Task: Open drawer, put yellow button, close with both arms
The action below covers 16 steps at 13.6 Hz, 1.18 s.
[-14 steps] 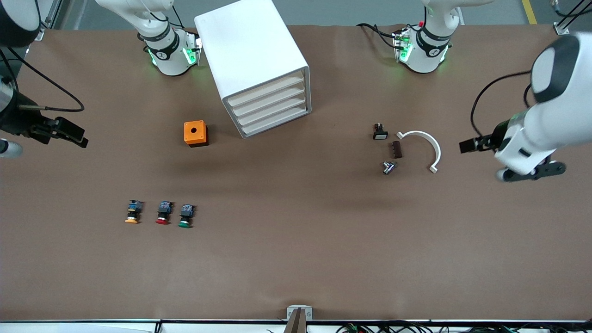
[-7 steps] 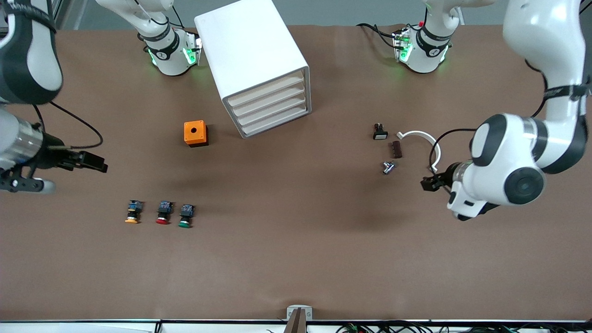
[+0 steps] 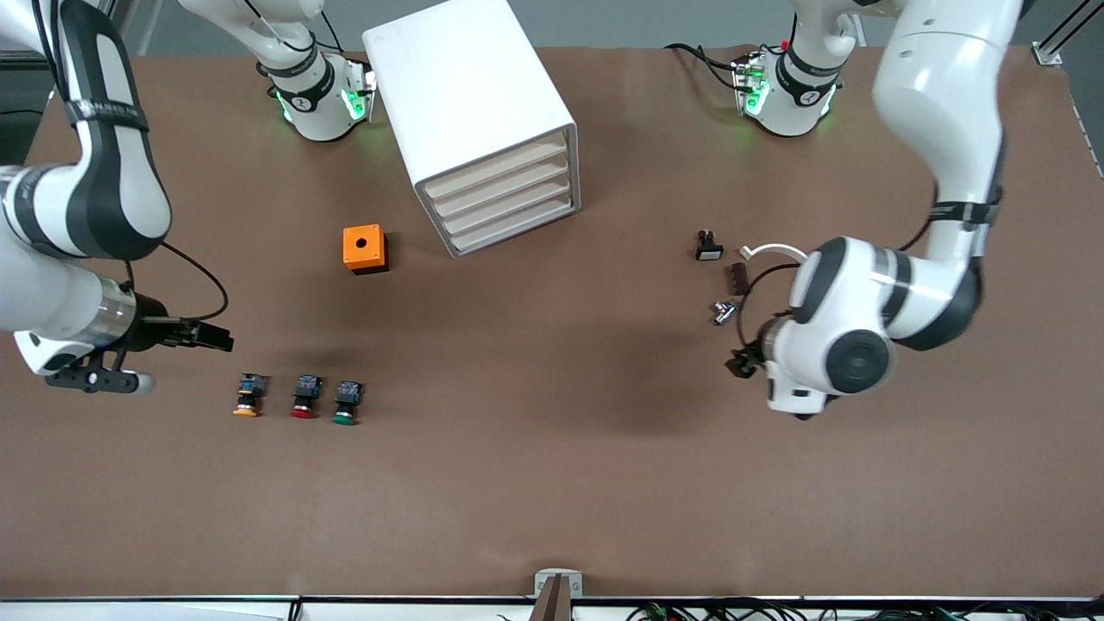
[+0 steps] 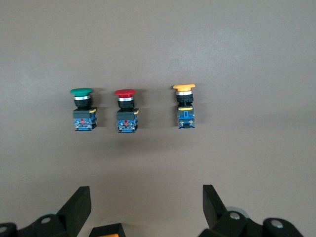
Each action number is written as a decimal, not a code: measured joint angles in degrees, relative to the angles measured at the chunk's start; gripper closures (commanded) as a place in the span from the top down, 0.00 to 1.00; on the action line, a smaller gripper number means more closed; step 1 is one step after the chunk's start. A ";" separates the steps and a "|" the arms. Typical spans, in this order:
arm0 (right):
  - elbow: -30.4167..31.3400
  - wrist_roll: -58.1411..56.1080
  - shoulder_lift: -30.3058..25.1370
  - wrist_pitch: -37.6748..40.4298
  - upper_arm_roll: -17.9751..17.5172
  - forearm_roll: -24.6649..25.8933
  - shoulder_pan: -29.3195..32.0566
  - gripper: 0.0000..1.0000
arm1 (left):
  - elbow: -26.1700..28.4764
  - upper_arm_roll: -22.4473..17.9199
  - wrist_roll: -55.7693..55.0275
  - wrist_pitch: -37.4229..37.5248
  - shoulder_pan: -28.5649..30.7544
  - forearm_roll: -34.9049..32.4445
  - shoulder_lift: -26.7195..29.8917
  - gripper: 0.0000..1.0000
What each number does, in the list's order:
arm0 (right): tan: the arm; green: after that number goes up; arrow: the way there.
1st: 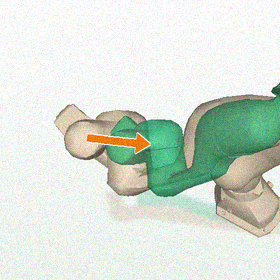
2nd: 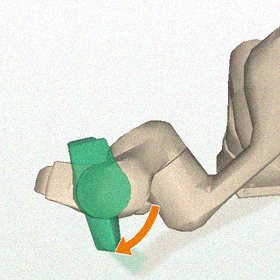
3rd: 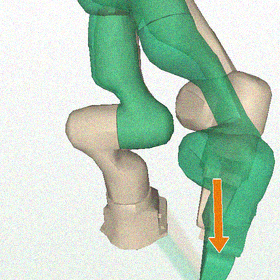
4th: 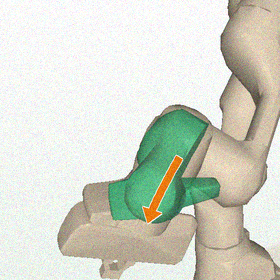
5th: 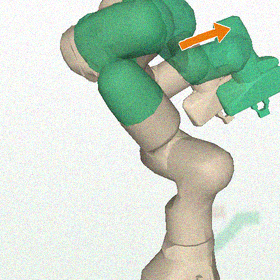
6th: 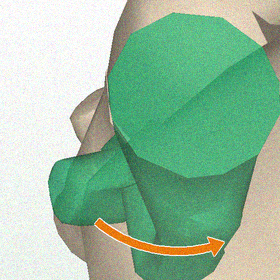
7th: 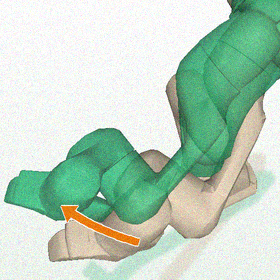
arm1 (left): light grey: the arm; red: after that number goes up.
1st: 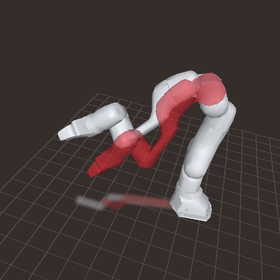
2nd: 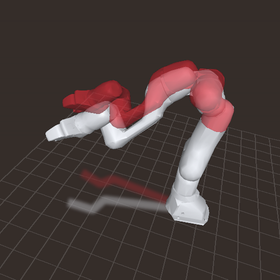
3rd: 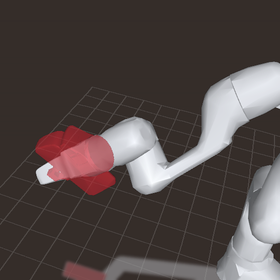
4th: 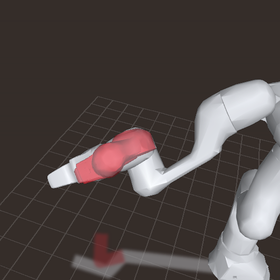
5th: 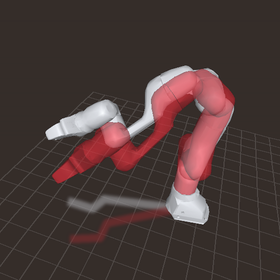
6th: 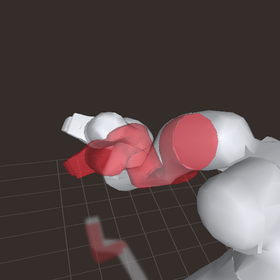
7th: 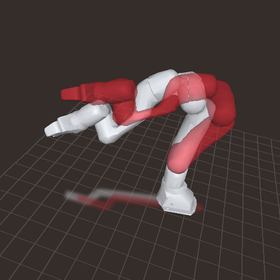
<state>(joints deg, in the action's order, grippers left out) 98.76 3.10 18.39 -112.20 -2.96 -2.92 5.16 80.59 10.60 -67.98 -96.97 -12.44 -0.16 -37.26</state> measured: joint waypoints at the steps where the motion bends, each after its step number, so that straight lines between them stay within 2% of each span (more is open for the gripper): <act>1: 0.06 0.00 1.15 -0.94 0.04 0.00 0.18 1.00 | -0.01 0.00 -5.33 -0.75 -1.77 1.98 -0.89 1.00; 4: 0.49 -0.08 4.23 -3.48 0.14 0.00 1.08 1.00 | -0.13 0.00 -17.79 -3.17 -5.66 9.83 -3.51 1.00; 8: 7.18 -0.12 5.56 -13.03 0.12 0.00 1.26 1.00 | -0.43 0.02 -31.13 -3.51 -8.30 20.17 -4.46 1.00; 10: 9.53 -0.12 6.38 -15.57 0.09 0.00 1.25 1.00 | -0.69 0.06 -34.76 -3.56 -9.68 26.44 -4.46 1.00; 14: 10.09 -0.12 8.48 -16.37 0.09 0.00 1.26 1.00 | -0.92 0.00 -40.46 -4.16 -11.18 41.65 -4.47 1.00; 16: 10.11 -0.12 9.40 -17.68 0.10 0.00 1.26 1.00 | -0.81 -0.02 -43.40 -4.01 -11.23 44.41 -4.57 0.99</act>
<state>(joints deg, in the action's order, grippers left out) 108.87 2.98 27.80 -129.88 -2.86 -2.92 6.42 79.78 10.58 -111.38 -100.99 -23.67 44.25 -41.83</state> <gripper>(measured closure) 0.000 0.000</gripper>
